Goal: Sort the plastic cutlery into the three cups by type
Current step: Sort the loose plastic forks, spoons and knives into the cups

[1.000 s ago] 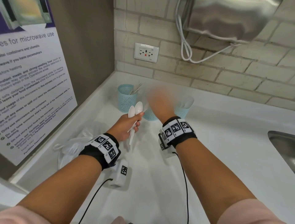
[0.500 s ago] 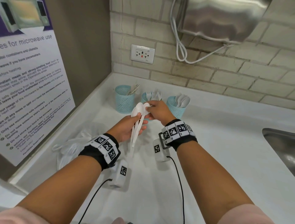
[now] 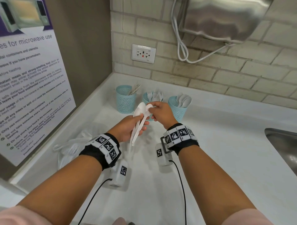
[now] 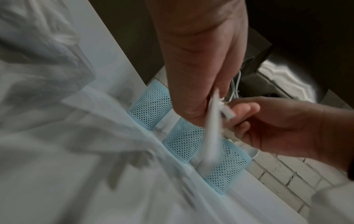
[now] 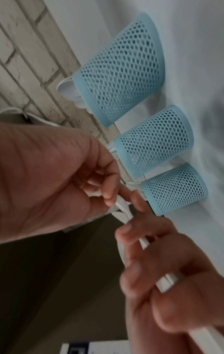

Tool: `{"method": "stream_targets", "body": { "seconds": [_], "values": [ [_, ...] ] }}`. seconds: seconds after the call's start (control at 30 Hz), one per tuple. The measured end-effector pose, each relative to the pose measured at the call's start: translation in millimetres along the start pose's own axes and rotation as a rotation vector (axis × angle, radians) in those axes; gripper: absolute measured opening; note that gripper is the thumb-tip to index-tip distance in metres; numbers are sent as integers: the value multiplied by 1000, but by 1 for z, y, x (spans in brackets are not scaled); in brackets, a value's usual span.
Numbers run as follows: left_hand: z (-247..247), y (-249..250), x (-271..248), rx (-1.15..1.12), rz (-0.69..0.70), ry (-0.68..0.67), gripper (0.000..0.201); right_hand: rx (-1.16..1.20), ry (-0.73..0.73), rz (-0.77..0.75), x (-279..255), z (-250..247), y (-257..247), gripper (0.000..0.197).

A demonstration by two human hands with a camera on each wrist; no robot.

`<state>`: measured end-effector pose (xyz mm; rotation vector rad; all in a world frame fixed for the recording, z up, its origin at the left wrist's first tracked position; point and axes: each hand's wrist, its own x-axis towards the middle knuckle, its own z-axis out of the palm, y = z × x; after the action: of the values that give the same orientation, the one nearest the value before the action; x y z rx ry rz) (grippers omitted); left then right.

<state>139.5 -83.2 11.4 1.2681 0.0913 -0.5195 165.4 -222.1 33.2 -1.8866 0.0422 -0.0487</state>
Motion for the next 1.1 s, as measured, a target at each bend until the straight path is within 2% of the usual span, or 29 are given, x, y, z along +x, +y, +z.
{"method": "stream_targets", "body": {
  "seconds": [0.1,0.23,0.4,0.5,0.67,0.83,0.93,1.1],
  "values": [
    [1,-3,1,56,24,20,21,28,-38,-1,1,4,0,27],
    [-2,-3,0,67,15,-29,21,37,-143,19,1,5,-2,25],
    [-1,-3,-1,139,-7,-93,46,-31,-180,-40,2,6,4,26],
    [-2,-4,3,79,-27,-119,63,-32,-204,-41,1,4,5,27],
    [-1,-4,4,8,-93,-181,67,101,-325,9,-6,4,-1,30],
    [-2,1,1,-66,-211,-248,80,173,-478,79,-12,1,3,33],
    [1,3,-1,-63,-253,-237,87,155,-441,73,-11,3,8,36],
    [7,3,1,1,-226,-211,82,57,-269,-11,-6,6,9,8]
  ]
}}
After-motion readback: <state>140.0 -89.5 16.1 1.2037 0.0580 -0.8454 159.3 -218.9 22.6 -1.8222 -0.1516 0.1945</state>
